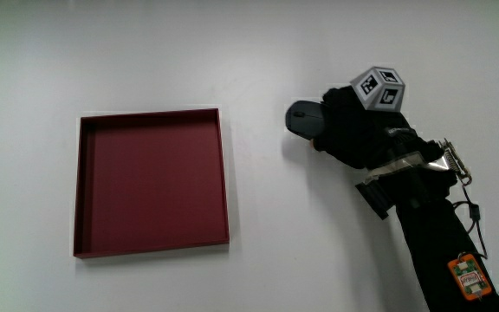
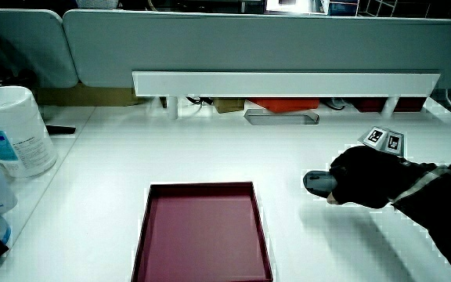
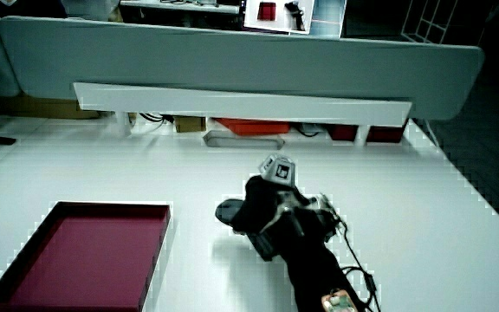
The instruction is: Pick mouse from desk
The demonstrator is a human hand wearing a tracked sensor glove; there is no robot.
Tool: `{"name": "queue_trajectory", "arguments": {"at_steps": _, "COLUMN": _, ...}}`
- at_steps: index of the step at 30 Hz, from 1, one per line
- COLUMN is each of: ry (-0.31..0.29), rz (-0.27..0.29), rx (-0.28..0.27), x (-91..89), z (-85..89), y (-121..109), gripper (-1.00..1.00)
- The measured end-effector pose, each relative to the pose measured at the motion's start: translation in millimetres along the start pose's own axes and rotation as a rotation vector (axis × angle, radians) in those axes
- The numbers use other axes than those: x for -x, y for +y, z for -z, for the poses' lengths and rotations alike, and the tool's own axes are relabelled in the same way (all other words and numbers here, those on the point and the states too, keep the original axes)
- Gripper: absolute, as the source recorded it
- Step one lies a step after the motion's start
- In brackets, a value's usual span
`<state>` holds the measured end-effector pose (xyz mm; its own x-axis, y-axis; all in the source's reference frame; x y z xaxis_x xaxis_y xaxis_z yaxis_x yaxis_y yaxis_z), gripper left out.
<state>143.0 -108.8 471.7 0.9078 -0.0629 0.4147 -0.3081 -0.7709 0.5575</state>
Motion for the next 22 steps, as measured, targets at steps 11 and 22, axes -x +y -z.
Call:
{"name": "queue_trajectory", "arguments": {"at_steps": 11, "ry": 0.001, "rz": -0.15, "rx": 0.005, "x": 64.6, "z": -14.2, "y": -4.8, "gripper": 1.0}}
{"name": "queue_trajectory", "arguments": {"at_steps": 22, "ry": -0.035, "rz": -0.259, "rx": 0.075, "x": 119.3, "z": 7.5, "y": 8.8, "gripper": 1.0}}
